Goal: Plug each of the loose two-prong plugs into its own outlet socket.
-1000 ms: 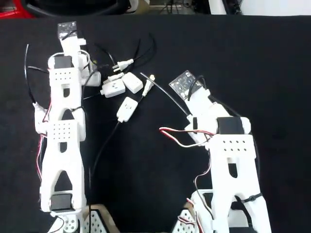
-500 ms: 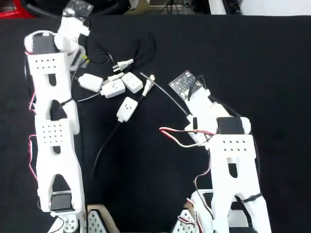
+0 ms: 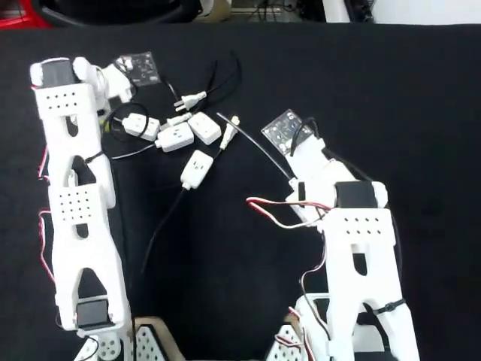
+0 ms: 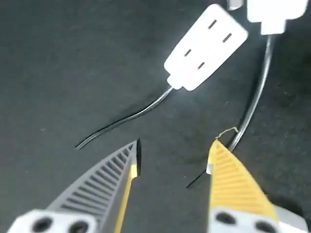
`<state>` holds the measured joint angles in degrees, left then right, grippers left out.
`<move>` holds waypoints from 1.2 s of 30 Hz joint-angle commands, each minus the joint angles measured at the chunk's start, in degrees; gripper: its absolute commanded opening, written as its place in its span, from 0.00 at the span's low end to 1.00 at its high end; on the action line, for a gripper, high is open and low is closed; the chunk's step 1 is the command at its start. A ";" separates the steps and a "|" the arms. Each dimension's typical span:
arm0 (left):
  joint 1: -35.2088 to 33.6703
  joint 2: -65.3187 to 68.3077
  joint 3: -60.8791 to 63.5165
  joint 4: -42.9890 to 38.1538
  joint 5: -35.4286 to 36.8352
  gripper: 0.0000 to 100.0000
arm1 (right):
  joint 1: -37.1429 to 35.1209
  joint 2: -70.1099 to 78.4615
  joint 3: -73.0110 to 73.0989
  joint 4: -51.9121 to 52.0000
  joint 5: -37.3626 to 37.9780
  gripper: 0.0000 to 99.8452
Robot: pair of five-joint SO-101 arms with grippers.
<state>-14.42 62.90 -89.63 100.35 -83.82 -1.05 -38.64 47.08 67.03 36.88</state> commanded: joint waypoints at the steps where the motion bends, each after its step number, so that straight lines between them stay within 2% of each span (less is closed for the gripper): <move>1: 2.42 1.14 -4.26 -0.70 -1.67 0.23 | 0.88 -1.63 -0.13 -0.97 -0.09 0.01; 4: 3.47 3.43 -5.58 -2.81 -3.52 0.24 | 0.88 -1.63 -0.13 -0.97 0.00 0.01; 17: 5.49 5.10 -5.67 -2.81 -13.45 0.27 | 0.97 -1.36 0.13 -2.11 0.00 0.01; 25: 6.29 9.41 -5.67 -9.41 -14.77 0.22 | 0.97 -1.36 0.13 -2.11 0.00 0.01; 36: 7.25 13.27 -5.67 -9.32 -14.59 0.22 | 0.97 -1.36 0.13 -2.11 0.00 0.01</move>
<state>-8.18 76.09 -92.26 91.30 -83.91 -1.05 -38.64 47.52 65.98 36.88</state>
